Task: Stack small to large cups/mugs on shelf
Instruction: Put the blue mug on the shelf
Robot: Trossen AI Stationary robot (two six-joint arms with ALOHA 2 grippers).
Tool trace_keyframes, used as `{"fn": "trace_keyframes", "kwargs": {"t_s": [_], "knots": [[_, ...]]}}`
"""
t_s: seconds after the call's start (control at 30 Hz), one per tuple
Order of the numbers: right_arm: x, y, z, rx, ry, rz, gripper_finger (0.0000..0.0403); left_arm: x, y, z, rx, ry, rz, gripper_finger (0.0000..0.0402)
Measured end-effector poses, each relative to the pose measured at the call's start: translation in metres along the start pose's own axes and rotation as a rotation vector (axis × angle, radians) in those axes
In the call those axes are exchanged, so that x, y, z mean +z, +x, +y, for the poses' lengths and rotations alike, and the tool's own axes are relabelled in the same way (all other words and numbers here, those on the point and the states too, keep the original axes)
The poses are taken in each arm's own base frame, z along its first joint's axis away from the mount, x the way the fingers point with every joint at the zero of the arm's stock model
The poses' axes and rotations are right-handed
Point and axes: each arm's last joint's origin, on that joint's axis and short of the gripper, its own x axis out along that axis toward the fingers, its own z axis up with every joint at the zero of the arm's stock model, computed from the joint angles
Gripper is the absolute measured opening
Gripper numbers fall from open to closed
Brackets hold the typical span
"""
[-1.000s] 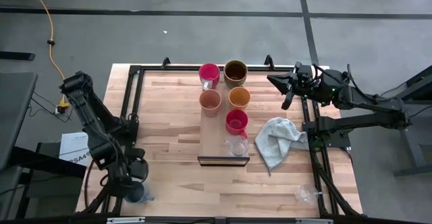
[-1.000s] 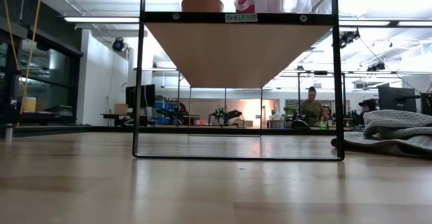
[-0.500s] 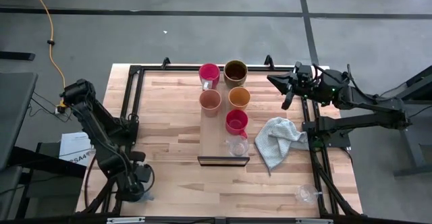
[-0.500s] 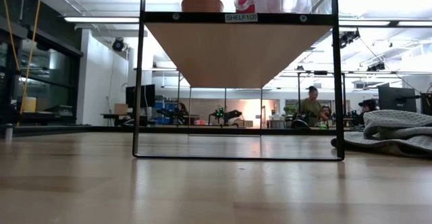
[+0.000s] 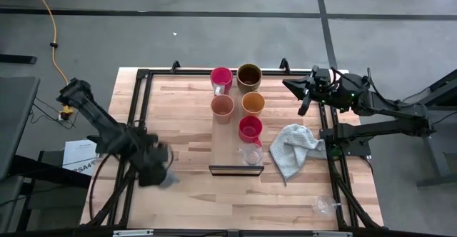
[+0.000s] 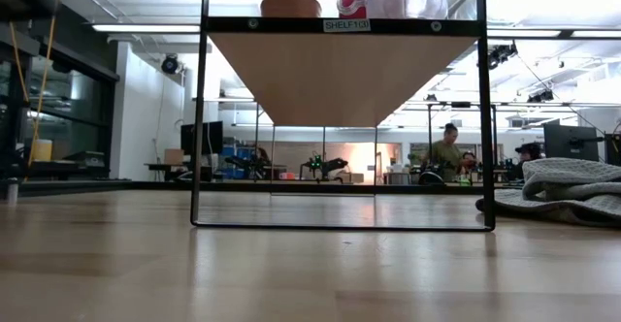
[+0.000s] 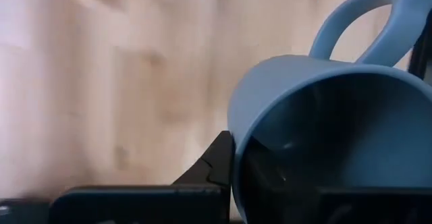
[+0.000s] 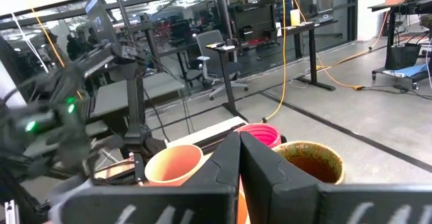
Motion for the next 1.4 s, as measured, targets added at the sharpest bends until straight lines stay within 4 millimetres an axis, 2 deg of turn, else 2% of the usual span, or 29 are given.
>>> {"fn": "trace_keyframes", "kwargs": {"t_s": [0.13,0.23,0.43,0.63,0.83,1.07,1.2,1.4], "knots": [[0.0,0.0,0.0,0.0,0.0,0.0,0.0,0.029,-0.039,0.034,0.064,-0.11,-0.104,0.0002],[0.0,0.0,0.0,0.0,0.0,0.0,0.0,0.053,-0.067,0.055,0.087,-0.09,-0.159,0.0002],[0.0,0.0,0.0,0.0,0.004,0.0,0.0,0.113,-0.093,0.08,0.155,0.07,-0.184,0.0001],[0.0,0.0,0.0,0.0,0.008,0.0,0.0,0.177,-0.092,0.093,0.194,0.224,-0.105,0.0001],[0.0,0.0,0.0,0.0,0.007,0.0,0.0,0.22,-0.082,0.084,0.172,0.329,-0.065,0.0],[0.0,0.0,0.0,0.0,0.007,0.001,0.0,0.241,-0.065,0.069,0.201,0.414,-0.083,0.0],[0.0,0.0,0.0,0.0,0.007,0.001,0.0,0.245,-0.056,0.069,0.223,0.45,-0.052,0.0],[0.0,0.0,0.0,-0.001,0.006,0.004,0.0,0.247,-0.055,0.067,0.213,0.493,-0.071,0.0]]}}
